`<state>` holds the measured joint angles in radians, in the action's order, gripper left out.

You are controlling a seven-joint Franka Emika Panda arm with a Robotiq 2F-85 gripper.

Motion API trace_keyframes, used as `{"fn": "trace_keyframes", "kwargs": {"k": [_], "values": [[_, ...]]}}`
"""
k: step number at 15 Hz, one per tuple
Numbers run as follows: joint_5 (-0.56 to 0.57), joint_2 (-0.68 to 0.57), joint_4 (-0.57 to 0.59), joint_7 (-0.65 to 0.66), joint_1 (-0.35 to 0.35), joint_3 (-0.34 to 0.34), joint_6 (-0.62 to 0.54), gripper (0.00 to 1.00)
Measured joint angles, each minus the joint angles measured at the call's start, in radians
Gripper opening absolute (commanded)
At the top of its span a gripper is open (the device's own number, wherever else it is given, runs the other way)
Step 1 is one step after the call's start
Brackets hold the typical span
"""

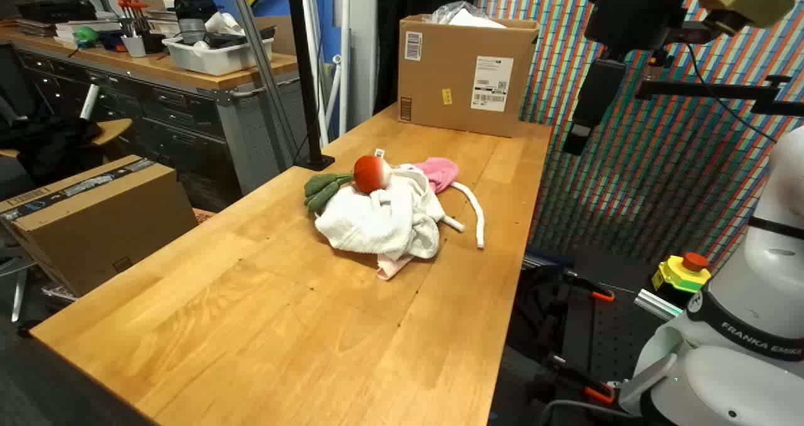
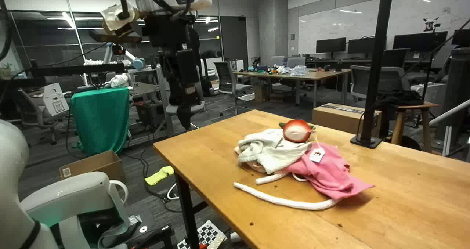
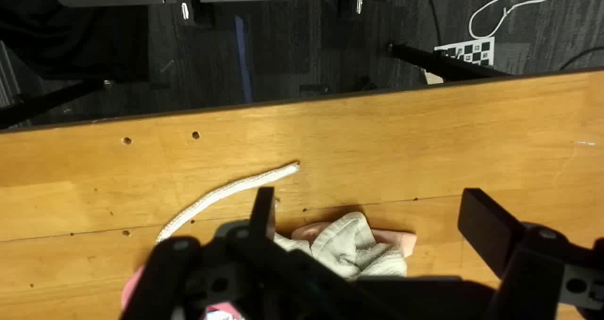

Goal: Spread the objects across on the table

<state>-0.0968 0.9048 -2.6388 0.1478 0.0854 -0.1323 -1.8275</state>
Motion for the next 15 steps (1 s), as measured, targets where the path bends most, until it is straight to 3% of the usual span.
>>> {"fn": "trace_keyframes", "kwargs": {"k": [10,15], "values": [[0.002,-0.014,0.005,0.0,0.0,-0.007,-0.006,1.0],[0.012,-0.104,0.055,0.0,0.0,-0.047,-0.091,1.0]]}}
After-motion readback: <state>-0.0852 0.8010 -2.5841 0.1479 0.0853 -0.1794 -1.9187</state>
